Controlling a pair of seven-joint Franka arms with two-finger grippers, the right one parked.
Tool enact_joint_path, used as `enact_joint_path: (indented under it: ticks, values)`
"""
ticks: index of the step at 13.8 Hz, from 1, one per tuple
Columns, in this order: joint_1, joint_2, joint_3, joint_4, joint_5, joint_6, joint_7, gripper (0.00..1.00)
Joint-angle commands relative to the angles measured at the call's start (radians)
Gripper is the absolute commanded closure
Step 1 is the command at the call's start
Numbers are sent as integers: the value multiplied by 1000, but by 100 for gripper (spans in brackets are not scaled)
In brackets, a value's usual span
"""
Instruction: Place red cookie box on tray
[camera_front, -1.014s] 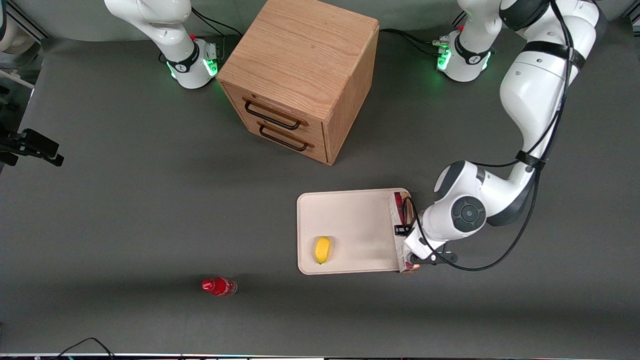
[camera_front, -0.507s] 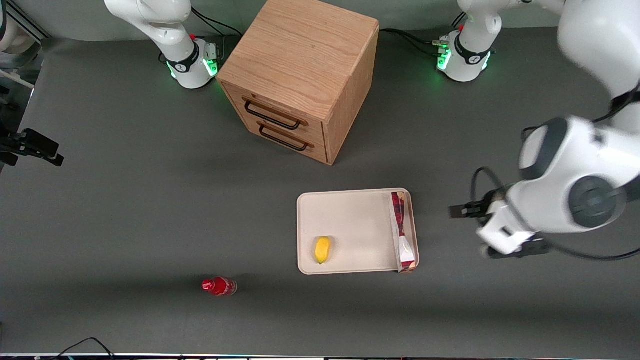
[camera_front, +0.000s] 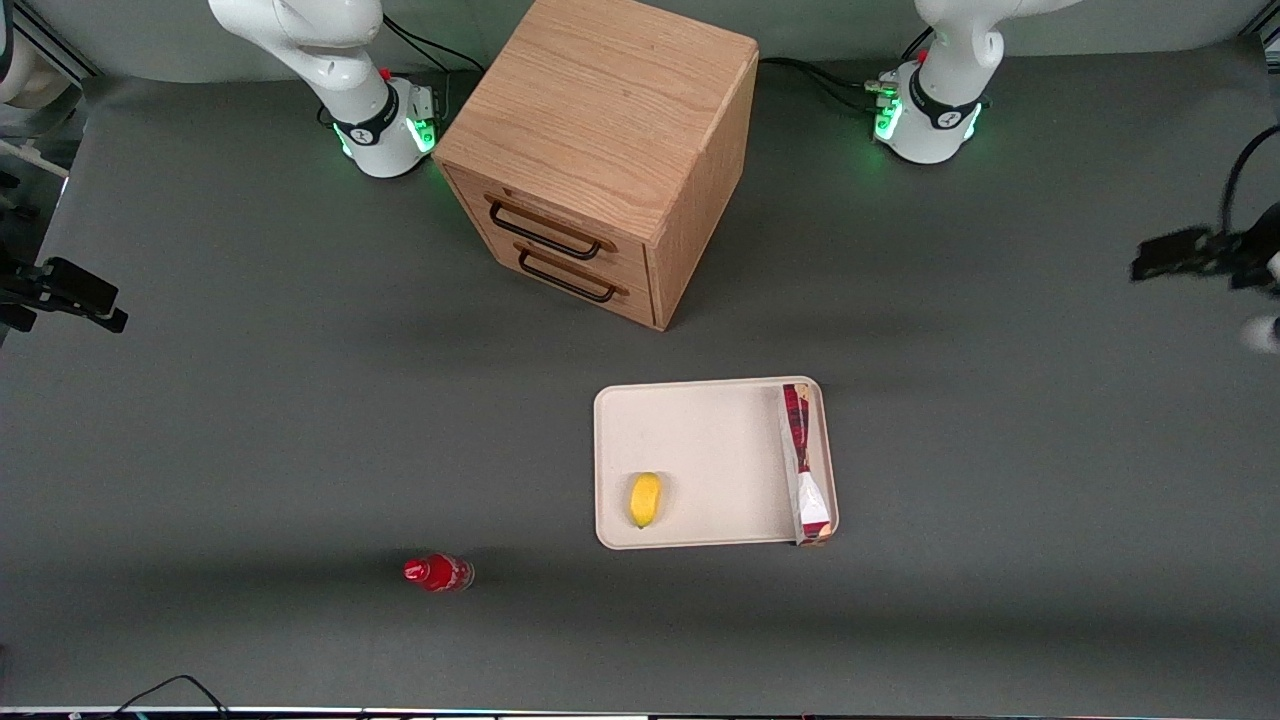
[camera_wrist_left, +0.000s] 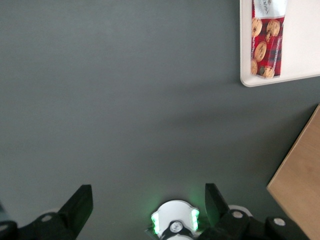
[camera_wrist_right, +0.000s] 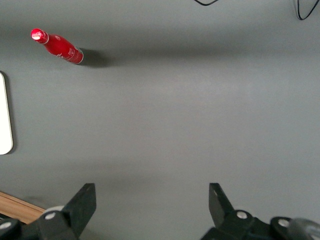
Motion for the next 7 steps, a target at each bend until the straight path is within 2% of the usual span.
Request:
enact_joint_path:
  ticks: [1,3,5,7]
  values:
    - [-10,-258,42,-330,-16,98,63,0]
    - [-18,-372,44,-464,-16,153,62,0]
    - [-76,-358,48,-445,-14,152,51,0]
    - [-125,-305,105,-375,-16,144,63,0]
